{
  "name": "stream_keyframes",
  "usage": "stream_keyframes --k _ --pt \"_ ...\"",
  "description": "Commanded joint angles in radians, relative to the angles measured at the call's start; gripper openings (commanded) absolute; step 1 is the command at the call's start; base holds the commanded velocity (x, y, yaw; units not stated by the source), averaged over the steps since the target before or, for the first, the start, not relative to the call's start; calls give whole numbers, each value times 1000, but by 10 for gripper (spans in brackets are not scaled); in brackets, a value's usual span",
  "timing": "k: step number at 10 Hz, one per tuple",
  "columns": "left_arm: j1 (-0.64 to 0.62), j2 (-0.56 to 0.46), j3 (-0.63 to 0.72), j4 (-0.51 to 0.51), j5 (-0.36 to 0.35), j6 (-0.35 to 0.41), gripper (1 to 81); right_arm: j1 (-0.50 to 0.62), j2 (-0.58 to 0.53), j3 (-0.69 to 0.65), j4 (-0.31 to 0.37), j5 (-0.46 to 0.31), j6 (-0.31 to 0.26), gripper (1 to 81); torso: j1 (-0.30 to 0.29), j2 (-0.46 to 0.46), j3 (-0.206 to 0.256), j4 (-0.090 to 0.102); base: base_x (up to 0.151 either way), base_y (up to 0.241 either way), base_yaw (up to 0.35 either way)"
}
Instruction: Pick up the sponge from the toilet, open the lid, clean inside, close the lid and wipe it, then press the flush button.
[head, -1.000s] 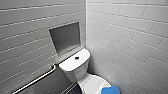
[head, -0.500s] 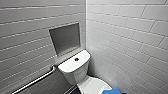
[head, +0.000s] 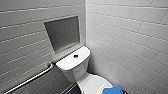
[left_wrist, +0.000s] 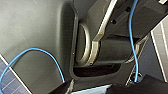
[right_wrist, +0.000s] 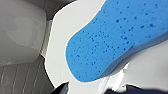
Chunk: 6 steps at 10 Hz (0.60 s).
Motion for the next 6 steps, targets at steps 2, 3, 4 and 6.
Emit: stream_keyframes --k 2,3,4,6 --pt "16 -4 13 5 71 4 811 115 5 -75 10 -24 169 811 86 -134 -2 0 0 0 0" --pt "16 -5 13 2 71 4 811 111 31 -114 10 -25 195 811 109 -171 -2 0 0 0 0" --pt "16 -8 13 2 71 4 811 111 51 -140 13 -25 212 811 68 -110 -2 0 0 0 0" --pt "11 -11 13 -2 73 -1 811 123 92 -169 11 -39 249 811 104 -168 -2 0 0 0 0"
